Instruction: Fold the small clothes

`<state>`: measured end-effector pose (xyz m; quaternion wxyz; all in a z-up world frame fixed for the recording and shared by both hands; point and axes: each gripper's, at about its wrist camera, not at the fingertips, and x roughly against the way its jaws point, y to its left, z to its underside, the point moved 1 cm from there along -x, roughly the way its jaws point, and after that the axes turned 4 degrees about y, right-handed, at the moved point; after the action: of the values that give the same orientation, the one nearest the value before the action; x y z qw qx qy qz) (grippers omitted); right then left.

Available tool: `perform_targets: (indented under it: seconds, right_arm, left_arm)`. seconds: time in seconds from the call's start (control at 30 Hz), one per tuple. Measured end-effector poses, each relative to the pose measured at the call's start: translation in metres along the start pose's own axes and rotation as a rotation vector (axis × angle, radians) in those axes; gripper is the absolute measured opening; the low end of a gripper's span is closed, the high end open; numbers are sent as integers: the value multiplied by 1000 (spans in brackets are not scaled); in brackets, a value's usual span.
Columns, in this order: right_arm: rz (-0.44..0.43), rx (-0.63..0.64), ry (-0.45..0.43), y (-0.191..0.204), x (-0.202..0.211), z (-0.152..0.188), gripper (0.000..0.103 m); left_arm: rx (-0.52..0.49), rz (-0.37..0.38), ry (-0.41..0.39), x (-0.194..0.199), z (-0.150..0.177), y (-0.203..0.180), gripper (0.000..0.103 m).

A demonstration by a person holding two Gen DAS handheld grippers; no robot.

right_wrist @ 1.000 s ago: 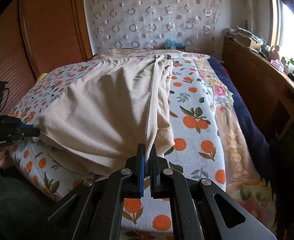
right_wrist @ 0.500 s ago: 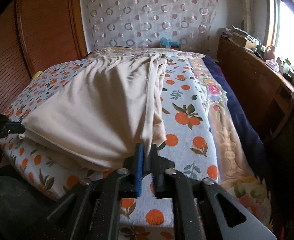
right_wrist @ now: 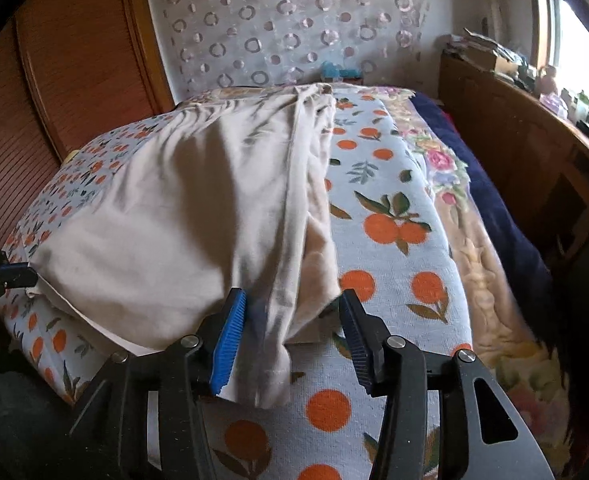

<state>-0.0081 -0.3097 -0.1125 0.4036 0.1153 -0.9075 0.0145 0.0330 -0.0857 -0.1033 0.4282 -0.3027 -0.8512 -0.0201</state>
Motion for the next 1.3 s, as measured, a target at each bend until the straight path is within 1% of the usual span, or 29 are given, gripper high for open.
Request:
perform_targets:
  seconds: [0.1,0.17,0.2,0.23,0.27,0.3,0.37,0.4,0.53,0.6,0.7,0.8,0.93,1.07,1.17,1.3]
  right_arm:
    - [-21,14,0,5,-2,-1,50]
    - [-23,53,3,12,-3,0,50]
    - [-20,74,5,15,-4,0,45]
    - [-27,83,7,15,-4,-1,37]
    - [-47,82,11,15,-4,-1,33]
    - [-58,82,14,16,-4,-2,27]
    - [-62,91,15,15,-6,-2,22]
    - [-75,89,15,15,-6,-2,13]
    - [-109,64,-3,13,-5,-1,11]
    - [-137,29,-29,10,-1,-1,10]
    - [-153,0,-75,7,9,-4,10]
    - [-184,-25,-131,2,21,-15,10]
    - [-206,-36,-204,-6,35,-40,10]
    - [-208,-41,-247,-12,35,-71,10]
    - [-200,-42,-251,-16,24,-98,10]
    - [-198,-62,-228,-22,-7,-138,10]
  left_arm:
    - [3,-3,1,-1,0,-1,3]
    - [5,-4,1,-1,0,0,3]
    - [5,-5,1,-1,-1,0,3]
    - [5,-6,1,-1,-1,0,3]
    - [5,-5,1,-1,-1,0,3]
    - [6,-5,0,-1,-1,0,3]
    - [7,-5,-1,-1,-1,0,3]
    - [7,-5,-1,-1,-1,1,3]
    - [15,-17,-7,0,-3,3,3]
    - [27,-27,-30,5,-6,5,3]
    - [32,-25,-91,20,-19,9,3]
    - [27,-39,-152,34,-41,15,3]
    - [31,-44,-198,39,-78,32,2]
    - [42,-78,-234,39,-114,54,2]
    - [47,-113,-245,34,-136,69,2]
    - [80,-168,-230,13,-169,100,2]
